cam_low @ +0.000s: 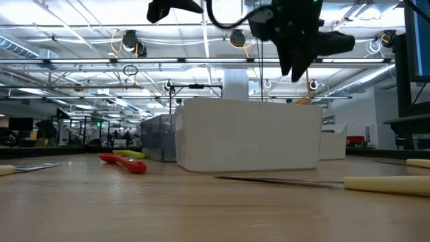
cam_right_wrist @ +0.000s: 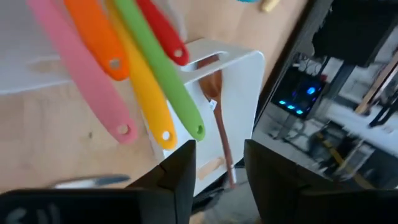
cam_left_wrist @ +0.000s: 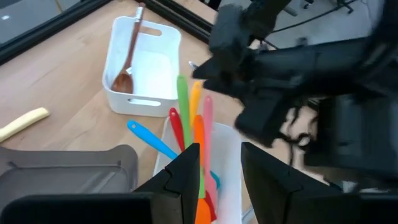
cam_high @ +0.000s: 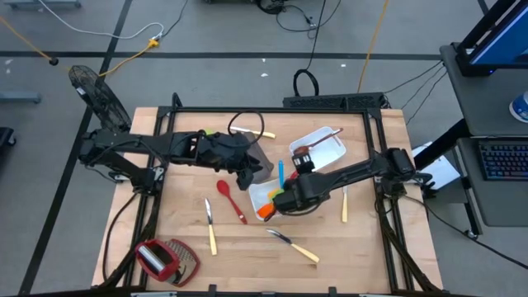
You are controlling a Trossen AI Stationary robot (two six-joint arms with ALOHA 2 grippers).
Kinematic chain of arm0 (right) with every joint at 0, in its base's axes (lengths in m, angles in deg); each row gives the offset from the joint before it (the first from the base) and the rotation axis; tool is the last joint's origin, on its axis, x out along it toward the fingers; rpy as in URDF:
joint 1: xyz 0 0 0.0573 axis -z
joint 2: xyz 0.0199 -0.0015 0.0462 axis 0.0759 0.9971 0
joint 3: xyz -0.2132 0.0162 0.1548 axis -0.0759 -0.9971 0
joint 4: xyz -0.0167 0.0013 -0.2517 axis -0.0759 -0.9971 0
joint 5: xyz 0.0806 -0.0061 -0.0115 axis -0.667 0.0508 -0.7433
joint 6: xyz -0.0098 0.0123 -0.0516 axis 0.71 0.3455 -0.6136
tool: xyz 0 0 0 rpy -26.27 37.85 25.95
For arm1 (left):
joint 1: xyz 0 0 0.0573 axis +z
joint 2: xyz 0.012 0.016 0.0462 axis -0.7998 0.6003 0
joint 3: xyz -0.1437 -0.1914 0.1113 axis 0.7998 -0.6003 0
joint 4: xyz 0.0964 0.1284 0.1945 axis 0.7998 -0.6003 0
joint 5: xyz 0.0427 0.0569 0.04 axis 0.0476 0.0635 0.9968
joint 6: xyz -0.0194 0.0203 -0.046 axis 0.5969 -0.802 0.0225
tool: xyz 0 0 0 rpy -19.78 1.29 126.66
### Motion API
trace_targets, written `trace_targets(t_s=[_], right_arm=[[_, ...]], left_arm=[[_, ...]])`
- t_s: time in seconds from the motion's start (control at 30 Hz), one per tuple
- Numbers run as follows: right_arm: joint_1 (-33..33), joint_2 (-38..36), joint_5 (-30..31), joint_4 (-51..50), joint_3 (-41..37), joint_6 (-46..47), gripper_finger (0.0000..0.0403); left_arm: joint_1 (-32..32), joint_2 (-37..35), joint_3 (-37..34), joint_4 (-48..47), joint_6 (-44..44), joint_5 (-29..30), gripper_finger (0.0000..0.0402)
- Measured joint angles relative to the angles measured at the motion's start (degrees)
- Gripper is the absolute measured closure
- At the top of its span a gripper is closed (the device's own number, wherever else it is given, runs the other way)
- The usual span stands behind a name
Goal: Pick & Place Kitchen Items
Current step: Put the red spoon into the top white bin
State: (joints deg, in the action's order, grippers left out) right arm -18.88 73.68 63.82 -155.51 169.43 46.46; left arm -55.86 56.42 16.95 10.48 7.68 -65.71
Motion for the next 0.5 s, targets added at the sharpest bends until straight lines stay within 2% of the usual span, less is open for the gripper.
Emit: trace_targets(t_s=[0.23, 0.5], right_arm=[[0.2, -5.5, -1.0, 0.0, 0.0, 12.8, 0.0309], [1.0, -13.7, -3.1, -0.2, -0.7, 25.3, 0.0391]], left_arm=[[3.6, 0.0, 0.0, -1.0, 0.4, 0.2, 0.0282], [9.5, 0.0, 0.0, -1.0, 0.6, 0.1, 0.0282]])
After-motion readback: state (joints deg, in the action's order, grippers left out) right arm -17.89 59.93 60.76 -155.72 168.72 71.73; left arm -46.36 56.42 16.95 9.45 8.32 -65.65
